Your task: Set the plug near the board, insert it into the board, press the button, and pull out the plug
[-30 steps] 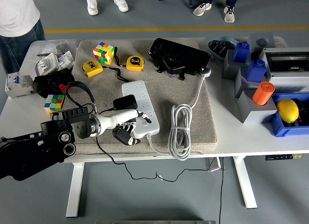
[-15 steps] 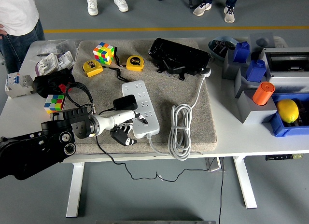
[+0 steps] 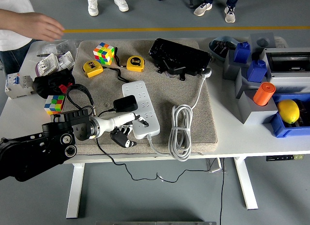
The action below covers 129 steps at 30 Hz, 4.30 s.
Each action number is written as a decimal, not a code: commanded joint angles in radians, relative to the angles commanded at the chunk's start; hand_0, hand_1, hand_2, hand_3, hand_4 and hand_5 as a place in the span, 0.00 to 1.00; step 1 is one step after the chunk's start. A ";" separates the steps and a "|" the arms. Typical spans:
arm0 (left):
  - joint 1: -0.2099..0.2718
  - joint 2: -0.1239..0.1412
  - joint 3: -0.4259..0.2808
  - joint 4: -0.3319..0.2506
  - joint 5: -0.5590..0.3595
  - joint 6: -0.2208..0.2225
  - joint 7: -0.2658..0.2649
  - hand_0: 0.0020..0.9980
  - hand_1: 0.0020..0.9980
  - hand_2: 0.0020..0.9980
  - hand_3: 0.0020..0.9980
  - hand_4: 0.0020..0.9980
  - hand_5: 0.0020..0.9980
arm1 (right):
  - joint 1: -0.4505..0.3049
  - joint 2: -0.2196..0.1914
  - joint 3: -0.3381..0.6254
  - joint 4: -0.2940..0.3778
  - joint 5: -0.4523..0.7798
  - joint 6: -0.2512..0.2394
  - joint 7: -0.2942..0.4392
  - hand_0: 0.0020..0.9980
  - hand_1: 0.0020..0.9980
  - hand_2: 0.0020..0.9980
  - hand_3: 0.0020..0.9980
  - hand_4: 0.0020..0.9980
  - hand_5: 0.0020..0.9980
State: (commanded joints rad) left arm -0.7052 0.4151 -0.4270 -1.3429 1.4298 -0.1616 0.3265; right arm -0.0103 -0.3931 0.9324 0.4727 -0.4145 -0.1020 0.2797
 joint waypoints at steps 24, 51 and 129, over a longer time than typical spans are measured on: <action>0.070 0.003 -0.174 -0.038 -0.075 0.216 -0.273 0.17 0.29 0.42 0.65 0.80 0.01 | -0.002 0.008 0.005 -0.001 -0.002 0.001 0.000 0.70 0.69 0.67 0.57 1.00 0.49; 0.063 -0.057 -0.168 0.168 0.150 0.390 -0.305 0.69 0.72 0.72 0.75 1.00 0.39 | -0.001 0.001 -0.013 0.000 -0.001 0.001 0.000 0.70 0.69 0.67 0.57 1.00 0.49; -0.014 -0.119 -0.012 0.401 0.196 0.551 -0.346 0.26 0.33 0.31 0.50 0.82 0.08 | -0.001 0.006 0.002 0.002 -0.005 -0.001 0.001 0.70 0.69 0.67 0.57 1.00 0.49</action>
State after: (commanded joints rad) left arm -0.7197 0.2959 -0.4387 -0.9419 1.6255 0.3898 -0.0196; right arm -0.0118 -0.3876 0.9345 0.4746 -0.4195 -0.1031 0.2810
